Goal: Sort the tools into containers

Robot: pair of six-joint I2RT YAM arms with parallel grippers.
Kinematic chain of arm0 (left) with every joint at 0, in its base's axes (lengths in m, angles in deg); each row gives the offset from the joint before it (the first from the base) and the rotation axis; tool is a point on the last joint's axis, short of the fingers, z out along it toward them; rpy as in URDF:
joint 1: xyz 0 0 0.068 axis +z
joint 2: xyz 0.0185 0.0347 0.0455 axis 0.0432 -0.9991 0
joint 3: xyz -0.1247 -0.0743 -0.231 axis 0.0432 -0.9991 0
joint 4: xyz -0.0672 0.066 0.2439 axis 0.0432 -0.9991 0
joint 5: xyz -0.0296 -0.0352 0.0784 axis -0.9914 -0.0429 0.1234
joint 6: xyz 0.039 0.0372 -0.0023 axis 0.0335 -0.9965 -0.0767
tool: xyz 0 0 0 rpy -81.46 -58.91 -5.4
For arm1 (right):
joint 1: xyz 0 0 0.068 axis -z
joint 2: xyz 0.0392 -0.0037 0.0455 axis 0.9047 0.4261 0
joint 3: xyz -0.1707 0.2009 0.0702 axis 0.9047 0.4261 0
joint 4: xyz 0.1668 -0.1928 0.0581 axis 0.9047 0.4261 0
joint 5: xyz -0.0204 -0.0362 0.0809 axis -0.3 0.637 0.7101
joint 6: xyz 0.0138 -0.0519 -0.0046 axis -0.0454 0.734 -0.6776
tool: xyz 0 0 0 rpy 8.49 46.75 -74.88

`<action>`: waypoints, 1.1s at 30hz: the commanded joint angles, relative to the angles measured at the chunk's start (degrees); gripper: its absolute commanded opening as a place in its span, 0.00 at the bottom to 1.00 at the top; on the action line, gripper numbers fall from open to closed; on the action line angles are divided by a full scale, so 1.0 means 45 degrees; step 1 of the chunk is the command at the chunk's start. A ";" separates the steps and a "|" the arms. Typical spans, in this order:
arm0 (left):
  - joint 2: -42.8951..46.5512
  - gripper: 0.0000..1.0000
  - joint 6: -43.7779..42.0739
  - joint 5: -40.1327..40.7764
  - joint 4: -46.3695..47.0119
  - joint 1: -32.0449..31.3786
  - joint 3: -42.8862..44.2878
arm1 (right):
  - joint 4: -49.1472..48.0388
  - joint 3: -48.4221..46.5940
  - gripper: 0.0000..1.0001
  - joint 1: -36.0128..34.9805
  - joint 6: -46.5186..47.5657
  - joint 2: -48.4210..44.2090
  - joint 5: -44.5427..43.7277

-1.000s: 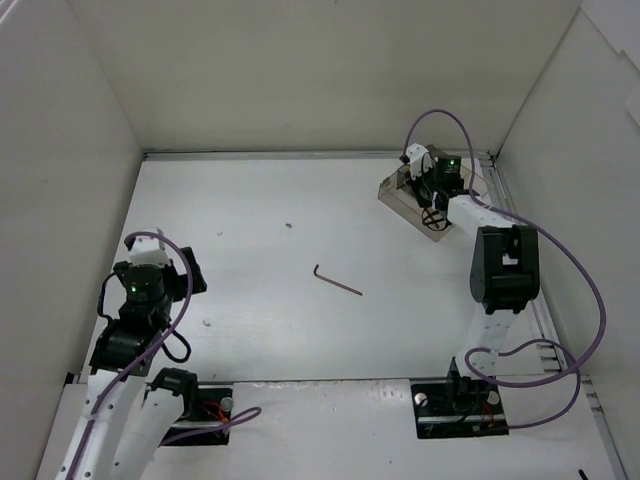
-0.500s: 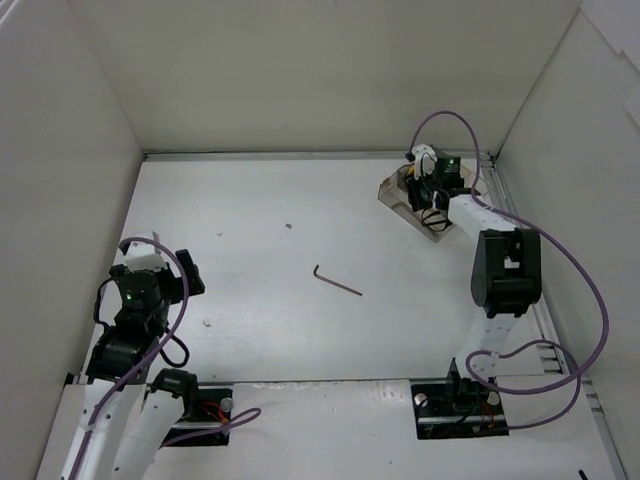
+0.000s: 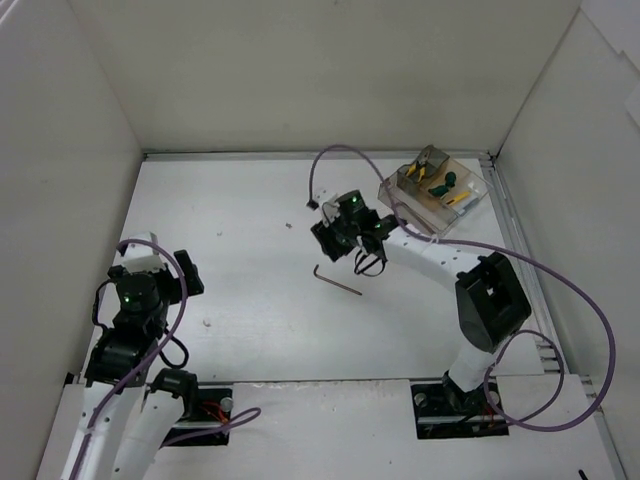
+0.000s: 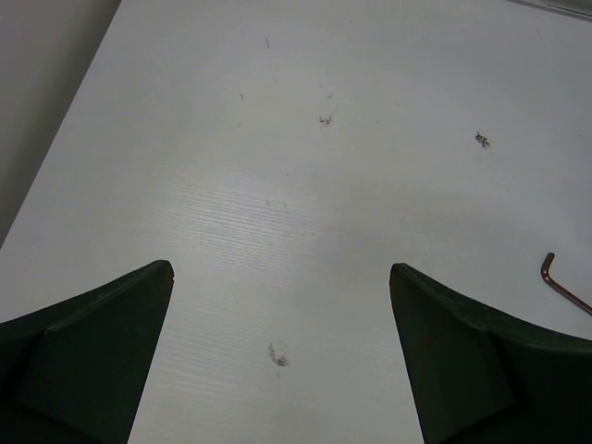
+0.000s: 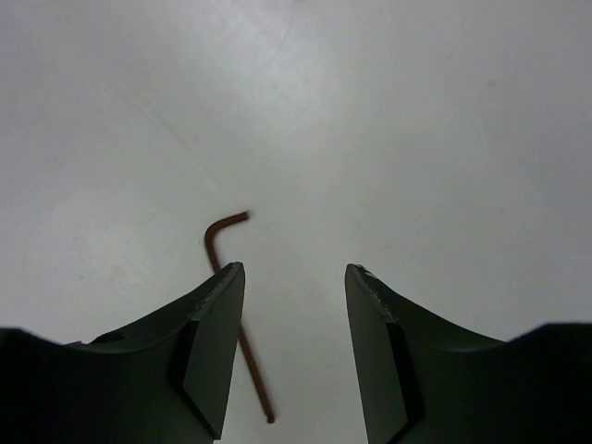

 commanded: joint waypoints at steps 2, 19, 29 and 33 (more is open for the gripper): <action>0.0033 1.00 0.0248 0.0047 0.0474 -0.0044 0.0432 | 0.1029 0.1005 0.44 -0.1272 -0.0054 -0.0731 -0.0755; 0.0307 1.00 0.0132 -0.0480 0.0591 -0.0044 0.0393 | 0.1614 0.1556 0.40 -0.1528 0.0942 0.0498 0.0302; 0.0307 1.00 0.0112 -0.0500 0.0669 -0.0044 0.0412 | 0.1927 0.0931 0.32 -0.1547 0.1255 0.1748 0.0399; 0.0326 1.00 0.0092 -0.0520 0.0669 -0.0044 0.0374 | 0.2257 0.0794 0.19 -0.1625 0.1411 0.2061 0.0555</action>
